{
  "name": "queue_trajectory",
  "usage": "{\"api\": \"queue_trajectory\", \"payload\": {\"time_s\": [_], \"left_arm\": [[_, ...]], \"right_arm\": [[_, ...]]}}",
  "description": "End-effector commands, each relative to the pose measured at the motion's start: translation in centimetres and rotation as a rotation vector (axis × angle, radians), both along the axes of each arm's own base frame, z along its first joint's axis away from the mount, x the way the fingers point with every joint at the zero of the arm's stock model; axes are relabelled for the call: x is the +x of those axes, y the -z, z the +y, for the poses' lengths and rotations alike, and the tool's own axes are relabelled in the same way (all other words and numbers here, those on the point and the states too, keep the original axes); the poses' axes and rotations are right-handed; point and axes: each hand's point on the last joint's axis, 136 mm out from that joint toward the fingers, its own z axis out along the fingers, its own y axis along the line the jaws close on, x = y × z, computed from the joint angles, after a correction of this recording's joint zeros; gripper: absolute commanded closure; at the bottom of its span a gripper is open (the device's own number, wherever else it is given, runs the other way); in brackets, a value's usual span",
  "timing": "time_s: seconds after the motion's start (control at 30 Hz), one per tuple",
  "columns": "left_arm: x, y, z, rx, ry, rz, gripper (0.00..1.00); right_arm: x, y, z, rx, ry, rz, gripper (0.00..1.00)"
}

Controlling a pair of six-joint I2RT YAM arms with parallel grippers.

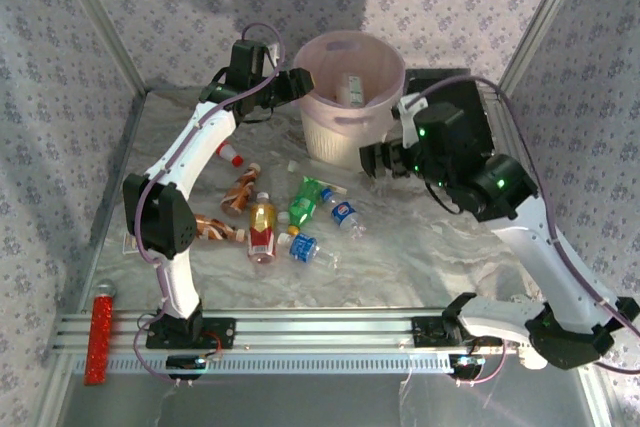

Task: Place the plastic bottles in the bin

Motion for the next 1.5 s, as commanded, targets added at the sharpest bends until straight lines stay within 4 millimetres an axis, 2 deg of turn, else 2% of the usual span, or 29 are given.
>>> {"api": "queue_trajectory", "payload": {"time_s": [0.0, 0.17, 0.23, 0.33, 0.57, 0.67, 0.93, 1.13, 1.33, 1.47], "left_arm": [[-0.4, 3.6, 0.7, 0.084, -0.011, 0.098, 0.39], [-0.4, 3.5, 0.9, 0.091, -0.014, 0.097, 0.39], [-0.4, 3.6, 0.9, 0.093, -0.014, 0.098, 0.39], [-0.4, 3.7, 1.0, 0.094, -0.018, 0.1, 0.39], [-0.4, 3.7, 1.0, 0.092, -0.019, 0.101, 0.39], [-0.5, 3.6, 0.9, 0.089, -0.019, 0.101, 0.39], [-0.6, 3.2, 0.9, 0.086, -0.019, 0.095, 0.39], [-0.6, 3.1, 0.9, 0.084, -0.019, 0.093, 0.39], [-0.5, 3.3, 0.9, 0.086, -0.019, 0.096, 0.39], [-0.4, 3.3, 0.9, 0.084, -0.02, 0.095, 0.39]], "right_arm": [[-0.7, 3.4, -0.4, -0.016, 0.044, 0.072, 0.06], [-1.3, 10.0, 1.4, -0.039, 0.03, 0.196, 0.09], [-1.2, 13.1, 2.5, -0.049, 0.026, 0.223, 0.12], [-0.6, 16.6, 3.9, -0.08, 0.019, 0.261, 0.14], [0.9, 23.5, 6.6, -0.137, 0.001, 0.335, 0.14], [1.2, 25.7, 7.6, -0.157, -0.01, 0.376, 0.12], [1.8, 30.4, 8.3, -0.214, -0.001, 0.461, 0.1], [1.9, 32.0, 8.2, -0.233, 0.008, 0.481, 0.12], [1.6, 32.7, 7.9, -0.255, 0.011, 0.495, 0.32], [1.5, 31.5, 7.6, -0.257, 0.015, 0.476, 0.39]]}}
